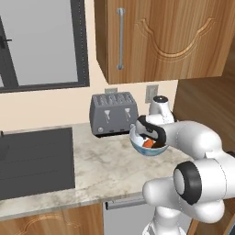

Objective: Take the squash, sweet potato, and squash from the freezer and place them in the bowl on the counter.

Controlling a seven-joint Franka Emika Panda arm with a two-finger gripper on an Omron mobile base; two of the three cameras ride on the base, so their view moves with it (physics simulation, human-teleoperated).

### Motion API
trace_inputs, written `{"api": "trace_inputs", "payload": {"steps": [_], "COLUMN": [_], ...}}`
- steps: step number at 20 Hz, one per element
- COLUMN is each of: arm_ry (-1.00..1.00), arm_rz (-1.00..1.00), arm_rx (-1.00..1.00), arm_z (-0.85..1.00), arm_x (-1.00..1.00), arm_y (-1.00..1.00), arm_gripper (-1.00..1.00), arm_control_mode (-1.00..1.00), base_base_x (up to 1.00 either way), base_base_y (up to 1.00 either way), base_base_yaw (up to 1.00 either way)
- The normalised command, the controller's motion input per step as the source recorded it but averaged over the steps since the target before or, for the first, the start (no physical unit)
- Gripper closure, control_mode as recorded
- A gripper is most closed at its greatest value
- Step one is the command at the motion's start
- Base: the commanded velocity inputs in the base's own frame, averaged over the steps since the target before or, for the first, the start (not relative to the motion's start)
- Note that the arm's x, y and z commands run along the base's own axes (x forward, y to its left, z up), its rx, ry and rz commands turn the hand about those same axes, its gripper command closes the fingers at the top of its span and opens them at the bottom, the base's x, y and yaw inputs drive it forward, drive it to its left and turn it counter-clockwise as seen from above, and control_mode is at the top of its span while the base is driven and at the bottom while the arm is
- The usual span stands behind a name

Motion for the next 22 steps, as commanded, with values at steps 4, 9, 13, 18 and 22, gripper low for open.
{"api": "trace_inputs", "payload": {"steps": [4, 9, 13, 18, 22], "arm_ry": [-0.02, -0.19, -0.29, -0.23, -0.12], "arm_rz": [0.00, 0.00, 0.00, 0.00, 0.01], "arm_rx": [0.00, 0.00, 0.00, 0.00, 0.00], "arm_z": [0.01, 0.32, 0.43, 0.58, 0.70], "arm_x": [0.00, -0.42, -0.96, -0.86, -0.79], "arm_y": [0.00, 0.00, 0.00, 0.00, 0.01], "arm_gripper": [-1.00, -1.00, -1.00, -1.00, -1.00], "arm_control_mode": [-1.00, -1.00, -1.00, -1.00, -1.00], "base_base_x": [0.00, 0.00, 0.00, 0.00, 0.00], "base_base_y": [0.00, 0.00, 0.00, 0.00, 0.00], "base_base_yaw": [0.00, 0.00, 0.00, 0.00, 0.00]}}
